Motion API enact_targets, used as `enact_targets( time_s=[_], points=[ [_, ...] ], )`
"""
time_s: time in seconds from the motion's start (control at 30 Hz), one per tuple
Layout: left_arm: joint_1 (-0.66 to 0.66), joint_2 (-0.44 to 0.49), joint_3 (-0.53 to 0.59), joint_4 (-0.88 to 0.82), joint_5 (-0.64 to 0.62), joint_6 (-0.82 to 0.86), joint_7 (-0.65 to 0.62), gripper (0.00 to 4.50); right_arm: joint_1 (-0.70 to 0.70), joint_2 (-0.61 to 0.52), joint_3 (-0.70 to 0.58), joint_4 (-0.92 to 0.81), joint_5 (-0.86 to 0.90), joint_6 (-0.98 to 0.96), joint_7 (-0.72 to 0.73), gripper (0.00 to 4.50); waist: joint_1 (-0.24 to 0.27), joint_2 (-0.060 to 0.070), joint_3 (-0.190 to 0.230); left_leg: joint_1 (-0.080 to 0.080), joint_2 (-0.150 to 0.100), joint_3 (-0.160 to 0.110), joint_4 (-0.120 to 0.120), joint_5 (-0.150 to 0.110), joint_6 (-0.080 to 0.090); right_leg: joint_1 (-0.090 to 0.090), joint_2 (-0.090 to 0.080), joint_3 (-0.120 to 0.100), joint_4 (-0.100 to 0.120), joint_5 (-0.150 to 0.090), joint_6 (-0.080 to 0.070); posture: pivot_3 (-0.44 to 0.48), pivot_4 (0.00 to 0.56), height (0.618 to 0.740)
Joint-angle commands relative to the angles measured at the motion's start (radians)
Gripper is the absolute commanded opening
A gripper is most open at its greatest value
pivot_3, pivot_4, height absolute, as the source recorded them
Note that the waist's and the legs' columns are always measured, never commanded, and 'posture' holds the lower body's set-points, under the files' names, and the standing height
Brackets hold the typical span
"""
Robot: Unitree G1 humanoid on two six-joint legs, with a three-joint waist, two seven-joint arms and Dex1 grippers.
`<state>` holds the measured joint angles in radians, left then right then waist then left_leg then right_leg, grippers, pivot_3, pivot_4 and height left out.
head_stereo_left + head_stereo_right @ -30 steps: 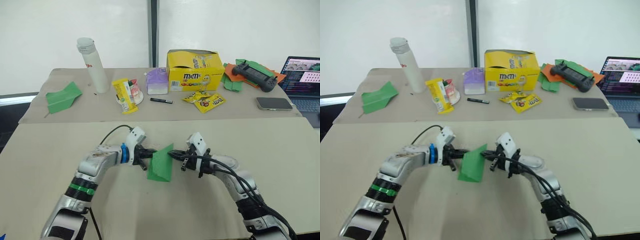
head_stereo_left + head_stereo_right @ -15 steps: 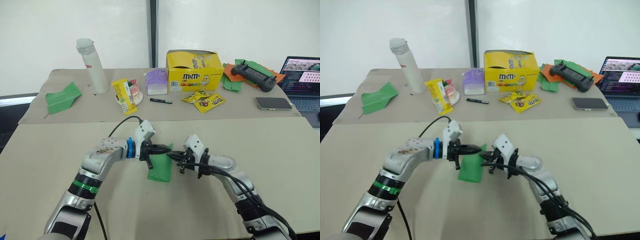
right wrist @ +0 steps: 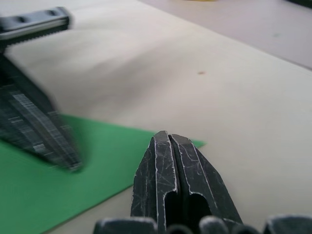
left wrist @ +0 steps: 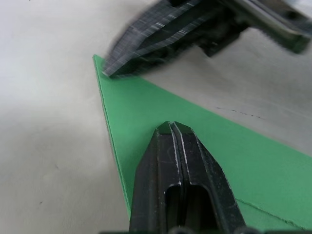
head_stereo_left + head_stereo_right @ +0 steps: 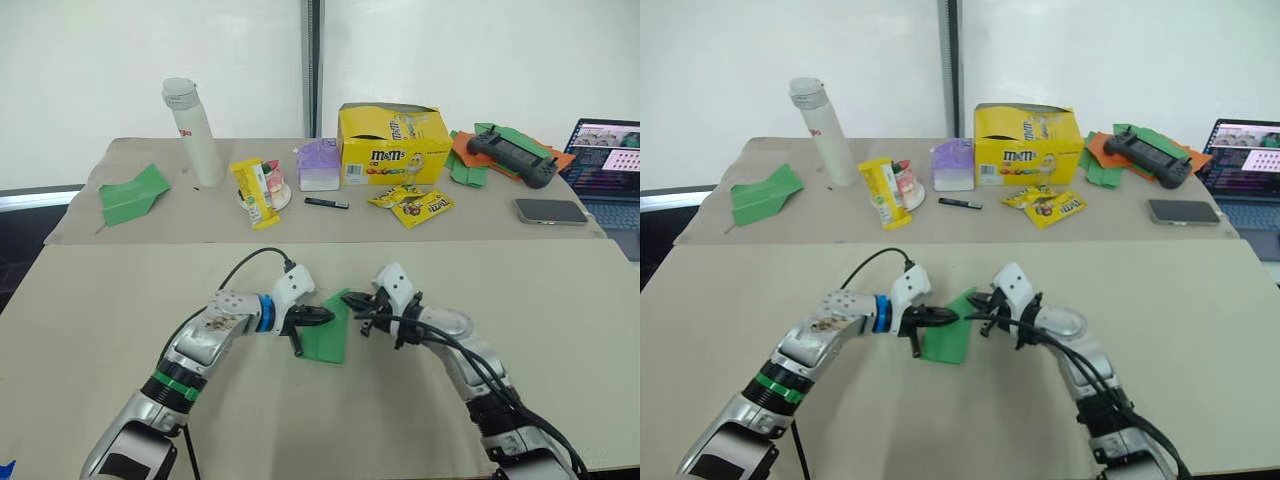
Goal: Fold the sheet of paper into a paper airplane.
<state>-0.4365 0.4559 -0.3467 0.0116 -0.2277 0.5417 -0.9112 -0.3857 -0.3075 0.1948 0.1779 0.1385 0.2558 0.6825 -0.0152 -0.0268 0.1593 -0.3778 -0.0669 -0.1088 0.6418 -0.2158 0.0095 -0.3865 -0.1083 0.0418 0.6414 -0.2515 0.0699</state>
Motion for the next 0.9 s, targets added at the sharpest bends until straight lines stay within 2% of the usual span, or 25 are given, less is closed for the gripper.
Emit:
enact_targets(
  time_s=[0.03,0.23,0.33,0.5,0.9],
  points=[
    [0.03,0.014,-0.014,0.011,0.033,0.031,0.016,0.02,-0.049,0.011,-0.016,0.116,-0.038,-0.022,-0.045,0.0,-0.001,0.0,0.0,0.0,0.0,0.0,0.0,0.0,0.0,0.0,0.0,0.0,0.0,0.001,-0.001,0.0,0.15,0.74],
    [0.032,0.019,-0.001,0.006,0.028,0.04,0.017,0.02,-0.108,0.003,-0.023,0.17,-0.063,-0.102,-0.044,0.0,-0.003,0.0,0.0,-0.001,0.0,0.0,0.0,0.0,0.0,0.0,0.0,0.0,0.0,0.001,-0.002,0.0,0.15,0.74],
    [0.027,0.016,0.013,0.008,0.021,0.044,0.021,0.02,-0.111,-0.016,-0.061,0.07,-0.022,-0.16,-0.007,0.0,-0.003,0.001,0.001,-0.003,0.0,0.0,0.0,0.0,0.0,-0.002,0.0,0.0,0.0,0.001,-0.002,0.0,0.15,0.74],
    [0.017,0.026,-0.009,0.027,0.082,-0.036,0.043,0.02,-0.068,-0.105,0.055,-0.024,-0.083,-0.137,0.13,0.0,-0.003,0.003,0.002,-0.005,-0.001,0.0,0.0,0.0,0.0,-0.004,0.0,-0.001,0.0,0.001,-0.001,0.0,0.15,0.74],
    [0.039,0.005,0.001,0.003,0.074,-0.021,0.051,0.02,-0.107,-0.063,0.081,0.141,-0.172,-0.154,0.075,0.0,-0.004,0.004,0.002,-0.004,-0.001,0.0,0.0,0.0,0.0,-0.003,0.0,0.0,0.0,0.001,-0.002,0.0,0.15,0.74]
  ],
)
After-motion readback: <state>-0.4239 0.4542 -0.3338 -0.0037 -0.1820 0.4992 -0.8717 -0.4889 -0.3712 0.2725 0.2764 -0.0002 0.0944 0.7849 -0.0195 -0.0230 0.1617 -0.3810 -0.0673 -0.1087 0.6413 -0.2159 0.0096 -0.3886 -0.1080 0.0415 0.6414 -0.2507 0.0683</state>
